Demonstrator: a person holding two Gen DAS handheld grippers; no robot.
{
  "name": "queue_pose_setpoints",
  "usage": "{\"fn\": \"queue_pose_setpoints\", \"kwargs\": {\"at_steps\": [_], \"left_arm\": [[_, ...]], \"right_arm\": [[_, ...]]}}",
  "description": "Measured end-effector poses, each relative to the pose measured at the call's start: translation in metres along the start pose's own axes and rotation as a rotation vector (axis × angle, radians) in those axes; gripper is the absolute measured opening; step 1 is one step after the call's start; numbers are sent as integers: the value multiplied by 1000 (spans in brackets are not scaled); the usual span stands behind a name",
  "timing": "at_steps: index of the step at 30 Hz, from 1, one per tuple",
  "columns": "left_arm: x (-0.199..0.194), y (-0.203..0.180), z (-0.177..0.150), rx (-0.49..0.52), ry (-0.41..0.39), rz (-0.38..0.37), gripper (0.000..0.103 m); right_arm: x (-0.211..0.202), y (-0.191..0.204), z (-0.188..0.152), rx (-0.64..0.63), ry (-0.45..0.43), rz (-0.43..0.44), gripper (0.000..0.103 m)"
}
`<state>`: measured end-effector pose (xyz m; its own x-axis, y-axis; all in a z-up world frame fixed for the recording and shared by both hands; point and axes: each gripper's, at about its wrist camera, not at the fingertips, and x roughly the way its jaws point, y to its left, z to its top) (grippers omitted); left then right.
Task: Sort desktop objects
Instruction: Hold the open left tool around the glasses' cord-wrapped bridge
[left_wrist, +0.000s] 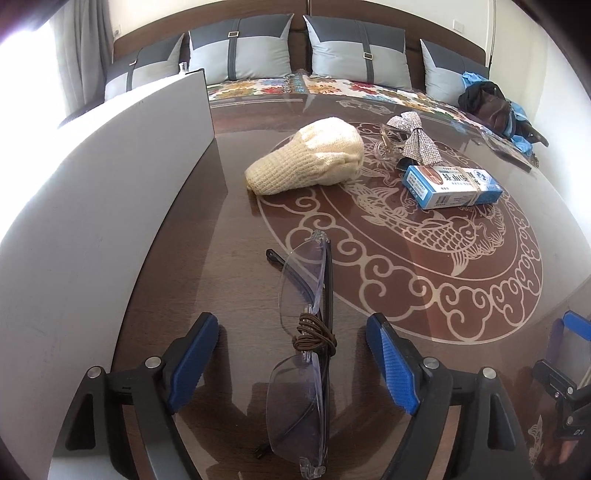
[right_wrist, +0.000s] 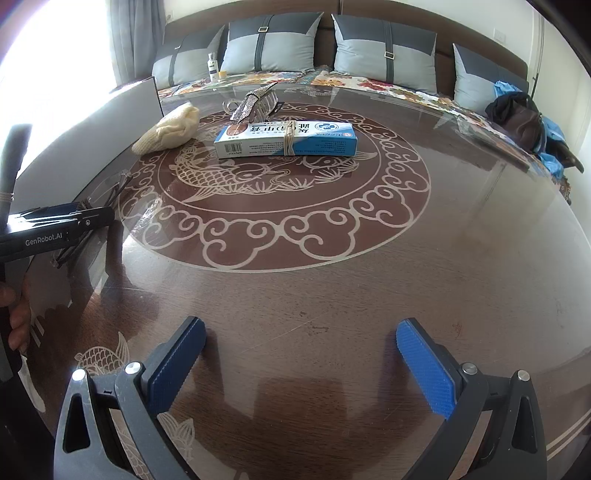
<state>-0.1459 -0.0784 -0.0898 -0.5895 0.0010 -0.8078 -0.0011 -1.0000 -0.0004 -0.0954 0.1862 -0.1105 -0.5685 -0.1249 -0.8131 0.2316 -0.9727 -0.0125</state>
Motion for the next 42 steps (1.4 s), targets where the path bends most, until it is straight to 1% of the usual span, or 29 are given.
{"fn": "queue_pose_setpoints", "kwargs": {"at_steps": [1,2,3,42], "left_arm": [[1,-1,0,3,3,-4,88],[3,-2,0,10,13,-9,99],[5,-3,0,19,25,-13,103],[5,-4,-1,17,24,-16,103]], "right_arm": [[0,0,0,0,0,0,103],[0,0,0,0,0,0,103],[0,0,0,0,0,0,103],[0,0,0,0,0,0,103]]}}
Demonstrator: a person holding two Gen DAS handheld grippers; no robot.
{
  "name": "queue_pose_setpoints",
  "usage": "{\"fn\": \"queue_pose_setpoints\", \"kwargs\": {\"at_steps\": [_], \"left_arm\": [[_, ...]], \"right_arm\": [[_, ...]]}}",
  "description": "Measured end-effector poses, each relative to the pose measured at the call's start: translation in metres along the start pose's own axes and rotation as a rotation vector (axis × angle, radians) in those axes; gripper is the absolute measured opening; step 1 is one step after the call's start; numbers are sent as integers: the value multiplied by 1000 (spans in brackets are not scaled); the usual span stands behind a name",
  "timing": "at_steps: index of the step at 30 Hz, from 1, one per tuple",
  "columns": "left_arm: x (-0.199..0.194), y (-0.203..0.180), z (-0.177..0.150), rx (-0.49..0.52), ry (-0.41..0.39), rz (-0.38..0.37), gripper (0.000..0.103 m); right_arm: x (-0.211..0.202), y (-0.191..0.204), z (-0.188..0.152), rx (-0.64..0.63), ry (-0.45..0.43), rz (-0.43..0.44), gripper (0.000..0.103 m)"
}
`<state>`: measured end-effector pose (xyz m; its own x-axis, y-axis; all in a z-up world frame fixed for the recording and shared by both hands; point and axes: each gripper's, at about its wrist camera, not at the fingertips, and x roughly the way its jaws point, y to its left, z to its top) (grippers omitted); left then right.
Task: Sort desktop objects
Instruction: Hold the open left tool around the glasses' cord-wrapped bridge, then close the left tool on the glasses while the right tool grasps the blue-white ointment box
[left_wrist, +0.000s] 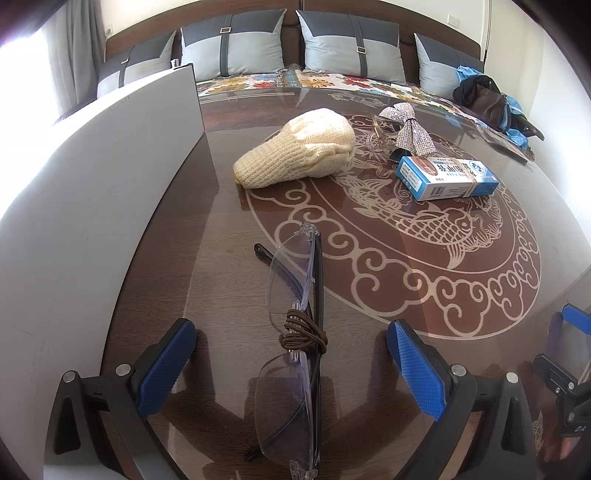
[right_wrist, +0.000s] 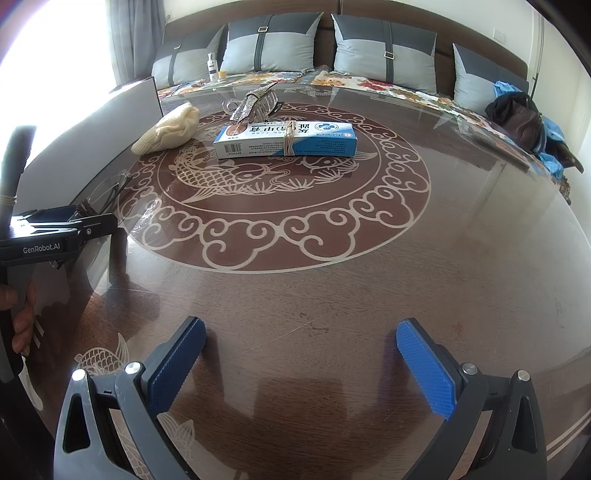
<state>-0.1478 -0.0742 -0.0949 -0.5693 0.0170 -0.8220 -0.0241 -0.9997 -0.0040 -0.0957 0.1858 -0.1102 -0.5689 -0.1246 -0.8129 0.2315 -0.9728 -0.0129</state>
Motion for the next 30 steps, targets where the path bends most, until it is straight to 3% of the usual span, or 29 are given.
{"fn": "queue_pose_setpoints", "kwargs": {"at_steps": [20,23,27,30], "left_arm": [[0,0,-1,-1,-1,0,103],[0,0,-1,-1,-1,0,103],[0,-1,-1,-1,-1,1,103],[0,-1,-1,-1,-1,1,103]], "right_arm": [[0,-1,1,-21,11,16,103],[10,-5,23,-171,41,90,103],[6,-2,80,-499,-85,82,102],[21,5,124,-699,-63,157,102]]}}
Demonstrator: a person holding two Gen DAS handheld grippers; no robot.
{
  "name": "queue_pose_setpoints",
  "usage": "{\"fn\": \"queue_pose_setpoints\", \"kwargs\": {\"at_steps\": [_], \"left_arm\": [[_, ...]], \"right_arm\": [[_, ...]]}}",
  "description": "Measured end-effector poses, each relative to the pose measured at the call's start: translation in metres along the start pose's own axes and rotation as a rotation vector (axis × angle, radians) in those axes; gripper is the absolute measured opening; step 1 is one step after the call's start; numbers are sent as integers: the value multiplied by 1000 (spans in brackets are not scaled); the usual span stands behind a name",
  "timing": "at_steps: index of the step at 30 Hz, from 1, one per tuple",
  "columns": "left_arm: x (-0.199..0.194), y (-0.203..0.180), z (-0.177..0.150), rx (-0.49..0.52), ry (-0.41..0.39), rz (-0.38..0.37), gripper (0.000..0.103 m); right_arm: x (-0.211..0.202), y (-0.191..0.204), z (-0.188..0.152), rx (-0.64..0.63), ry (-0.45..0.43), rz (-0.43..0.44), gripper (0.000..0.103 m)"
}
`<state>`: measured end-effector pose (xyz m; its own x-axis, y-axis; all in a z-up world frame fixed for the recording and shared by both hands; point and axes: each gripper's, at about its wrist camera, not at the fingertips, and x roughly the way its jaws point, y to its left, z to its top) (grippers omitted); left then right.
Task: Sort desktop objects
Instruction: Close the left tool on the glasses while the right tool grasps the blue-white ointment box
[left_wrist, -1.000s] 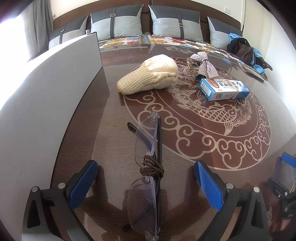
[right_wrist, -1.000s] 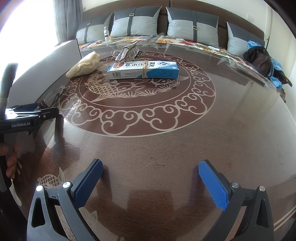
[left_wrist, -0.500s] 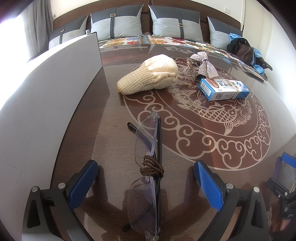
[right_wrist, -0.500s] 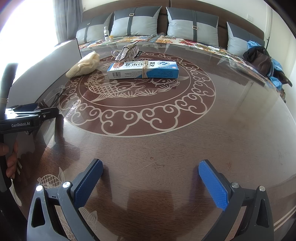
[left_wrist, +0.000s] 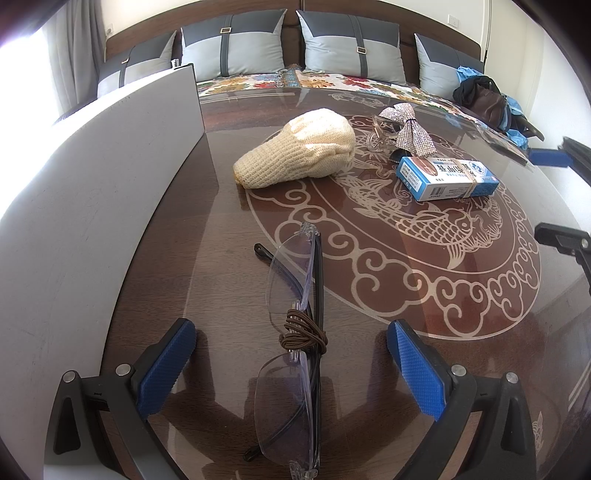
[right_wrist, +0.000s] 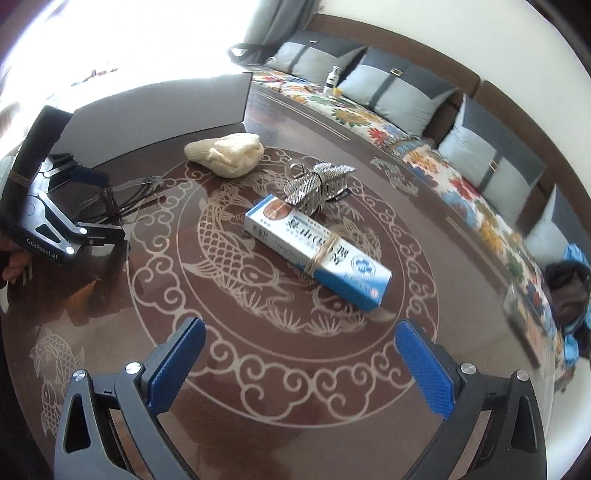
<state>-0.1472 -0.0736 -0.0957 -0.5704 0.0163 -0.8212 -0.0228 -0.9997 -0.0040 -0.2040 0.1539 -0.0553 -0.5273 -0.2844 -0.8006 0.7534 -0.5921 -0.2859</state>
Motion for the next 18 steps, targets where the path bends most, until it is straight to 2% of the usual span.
{"fn": "queue_pose_setpoints", "kwargs": {"at_steps": [1,5,9,12,14,16,18], "left_arm": [[0,0,0,0,0,0,103],[0,0,0,0,0,0,103],[0,-1,0,-1,0,0,103],[0,-1,0,-1,-1,0,103],[0,0,0,-1,-1,0,103],[0,0,0,-2,-2,0,103],[0,0,0,-1,-2,0,103]], "right_arm": [[11,-4,10,-52,34,26,102],[57,-14,36,-199,155,17,101],[80,-22,57,-167,166,89,99],[101,-21,60,-131,245,177,99],[105,-27,59,-45,281,239,92],[105,-34,54,64,334,293,72],[93,-29,45,105,330,326,66]]}}
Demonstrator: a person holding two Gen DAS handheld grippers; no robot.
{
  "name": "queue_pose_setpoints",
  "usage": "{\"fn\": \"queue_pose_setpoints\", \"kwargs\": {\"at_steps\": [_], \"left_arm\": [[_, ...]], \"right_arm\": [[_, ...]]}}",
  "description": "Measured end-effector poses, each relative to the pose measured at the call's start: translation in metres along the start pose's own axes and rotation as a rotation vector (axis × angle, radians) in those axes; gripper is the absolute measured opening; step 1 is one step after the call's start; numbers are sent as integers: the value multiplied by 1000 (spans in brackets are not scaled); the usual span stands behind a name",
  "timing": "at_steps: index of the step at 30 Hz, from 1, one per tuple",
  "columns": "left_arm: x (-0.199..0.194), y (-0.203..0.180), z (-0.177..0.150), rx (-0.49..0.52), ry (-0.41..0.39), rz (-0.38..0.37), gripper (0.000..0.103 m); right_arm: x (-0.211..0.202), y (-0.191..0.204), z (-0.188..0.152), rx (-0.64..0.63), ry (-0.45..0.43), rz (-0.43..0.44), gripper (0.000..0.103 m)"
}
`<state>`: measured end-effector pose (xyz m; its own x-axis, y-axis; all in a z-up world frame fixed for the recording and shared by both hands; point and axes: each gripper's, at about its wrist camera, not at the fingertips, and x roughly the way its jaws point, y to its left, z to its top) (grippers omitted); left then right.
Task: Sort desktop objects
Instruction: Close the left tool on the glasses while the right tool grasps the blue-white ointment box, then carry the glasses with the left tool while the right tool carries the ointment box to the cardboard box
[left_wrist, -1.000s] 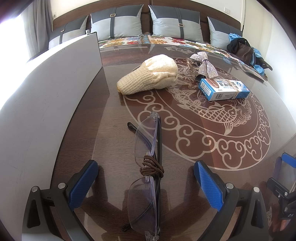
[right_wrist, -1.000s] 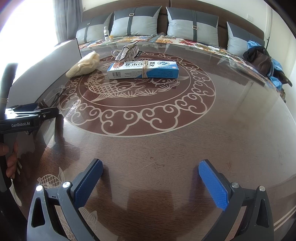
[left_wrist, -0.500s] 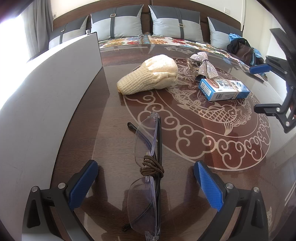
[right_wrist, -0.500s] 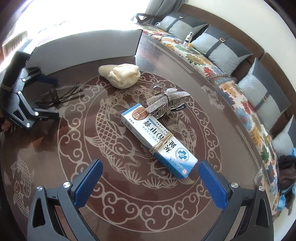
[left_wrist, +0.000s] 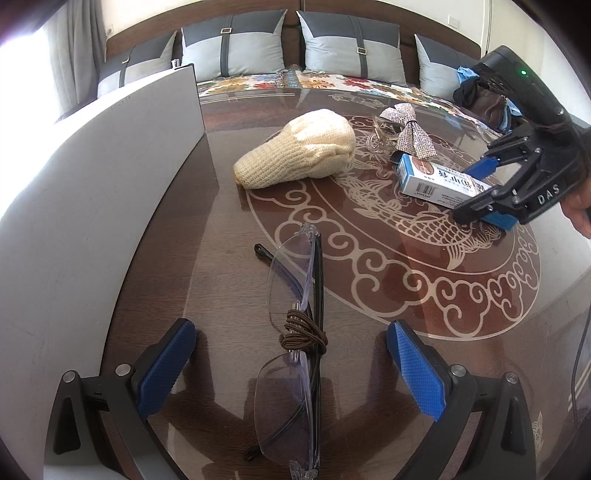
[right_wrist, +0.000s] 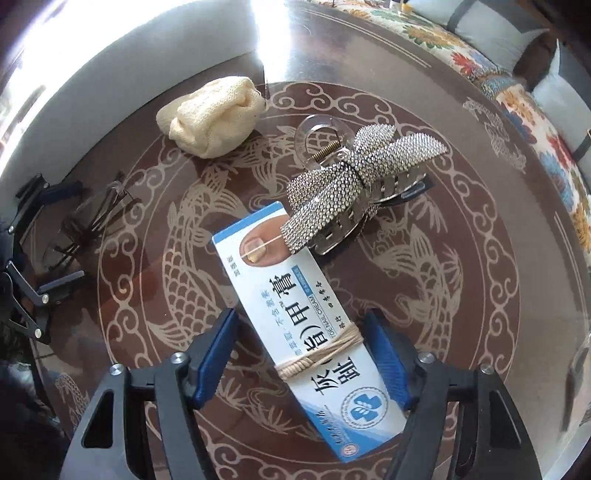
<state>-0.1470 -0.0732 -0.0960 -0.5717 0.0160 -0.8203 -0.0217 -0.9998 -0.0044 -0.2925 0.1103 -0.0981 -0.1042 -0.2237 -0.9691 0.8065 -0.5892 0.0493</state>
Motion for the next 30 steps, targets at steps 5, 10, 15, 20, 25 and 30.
{"fn": "queue_pose_setpoints", "kwargs": {"at_steps": [5,10,15,20,25,30], "left_arm": [[0,1,2,7,8,-4,103],[0,8,13,36,90,-20,98],[-16,30,15,-5,60,-67,19],[-52,44,7,-78,-19,-140,19],[-109,40,4,-88,-105,-222,19],[-160,80,10,-127,-149,-219,19]], "right_arm": [[-5,31,-30,64,1,-68,59],[-6,23,-29,222,-47,-67,63],[-18,23,-30,289,-73,-79,44],[-63,34,-51,361,-170,-40,44],[-95,59,-50,439,-227,14,44],[-121,103,-8,362,-269,34,44]]}}
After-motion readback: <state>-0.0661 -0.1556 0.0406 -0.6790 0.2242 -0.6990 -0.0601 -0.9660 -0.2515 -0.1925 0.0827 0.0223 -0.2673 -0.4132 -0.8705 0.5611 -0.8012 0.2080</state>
